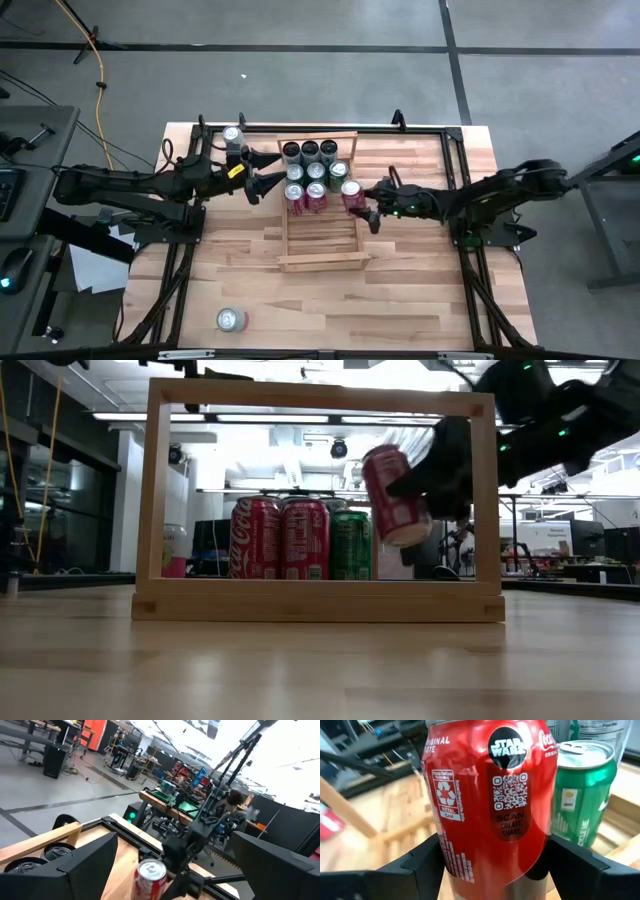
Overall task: Place canned beverage on shelf
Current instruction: Put the red can on the shelf aligned with the other red cans
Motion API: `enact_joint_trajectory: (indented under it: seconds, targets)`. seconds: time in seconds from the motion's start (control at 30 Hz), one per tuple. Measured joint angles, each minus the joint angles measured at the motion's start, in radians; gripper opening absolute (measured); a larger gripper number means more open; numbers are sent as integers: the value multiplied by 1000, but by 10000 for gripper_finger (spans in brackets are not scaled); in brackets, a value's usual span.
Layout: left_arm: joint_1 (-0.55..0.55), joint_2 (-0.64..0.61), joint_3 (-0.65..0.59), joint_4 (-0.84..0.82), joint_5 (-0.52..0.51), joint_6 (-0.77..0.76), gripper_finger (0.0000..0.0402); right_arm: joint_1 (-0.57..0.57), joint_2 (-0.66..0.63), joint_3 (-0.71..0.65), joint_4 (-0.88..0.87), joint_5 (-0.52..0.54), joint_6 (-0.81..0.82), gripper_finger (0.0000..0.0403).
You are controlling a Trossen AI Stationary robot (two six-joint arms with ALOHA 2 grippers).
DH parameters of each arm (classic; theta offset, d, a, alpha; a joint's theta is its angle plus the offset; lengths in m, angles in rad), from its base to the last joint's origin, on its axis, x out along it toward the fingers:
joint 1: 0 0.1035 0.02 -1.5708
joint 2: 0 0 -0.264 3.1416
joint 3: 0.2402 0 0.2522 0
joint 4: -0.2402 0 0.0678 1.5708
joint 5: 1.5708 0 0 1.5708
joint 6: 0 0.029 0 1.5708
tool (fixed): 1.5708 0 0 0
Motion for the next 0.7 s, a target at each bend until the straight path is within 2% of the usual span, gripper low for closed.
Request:
enact_joint_trajectory:
  seconds: [0.23,0.53,0.7]
  targets:
    - [0,-2,0,2,-22,-51,381,-27,180,50,84,3,-58,278]
    - [0,-2,0,3,-26,-87,381,-54,386,61,359,-16,-20,278]
    - [0,-2,0,4,-27,-86,381,-52,470,103,382,-15,-20,278]
